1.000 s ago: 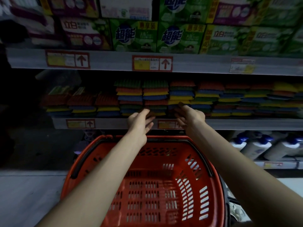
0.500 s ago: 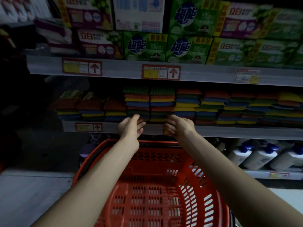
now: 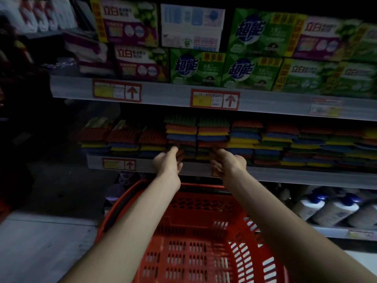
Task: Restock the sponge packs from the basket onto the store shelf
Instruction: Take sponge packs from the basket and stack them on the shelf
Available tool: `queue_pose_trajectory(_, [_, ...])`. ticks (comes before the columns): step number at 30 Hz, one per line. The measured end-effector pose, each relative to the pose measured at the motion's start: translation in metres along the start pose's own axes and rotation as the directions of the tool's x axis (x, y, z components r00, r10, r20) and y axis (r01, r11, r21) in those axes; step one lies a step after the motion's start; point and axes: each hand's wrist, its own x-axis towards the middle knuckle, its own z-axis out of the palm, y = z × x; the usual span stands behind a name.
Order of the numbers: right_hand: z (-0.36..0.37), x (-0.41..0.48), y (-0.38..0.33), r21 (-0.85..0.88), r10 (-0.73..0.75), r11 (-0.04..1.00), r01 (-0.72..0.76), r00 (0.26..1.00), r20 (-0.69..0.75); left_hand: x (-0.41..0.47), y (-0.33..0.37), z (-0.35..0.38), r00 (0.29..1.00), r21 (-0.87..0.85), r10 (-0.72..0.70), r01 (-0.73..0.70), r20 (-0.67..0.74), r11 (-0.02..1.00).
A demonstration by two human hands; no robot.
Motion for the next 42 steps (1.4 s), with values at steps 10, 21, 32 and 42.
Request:
queue_pose_trajectory(10, [-0.002,0.001,0.000,0.000,0.003,1.000,-0.003,0.995,0.100,0.003,0.000,0.008,1.000,0.002,-0.009,0.009,-0.025,1.000])
queue_pose_trajectory(21, [-0.013,-0.010,-0.005,0.080,-0.011,0.997,0.009,1.000,0.026,-0.011,-0.007,0.007,0.997,0.062,0.036,-0.040,0.065,0.997])
queue_pose_trajectory(32, [-0.047,-0.010,-0.033,0.191,-0.031,0.980,0.051,0.994,-0.103,-0.049,-0.027,0.040,0.930,0.102,0.076,-0.120,0.359,0.988])
queue_pose_trajectory(42, [-0.044,-0.009,-0.039,0.234,0.010,0.972,0.017,0.993,-0.114,-0.047,-0.034,0.043,0.920,0.113,0.085,-0.138,0.381,0.984])
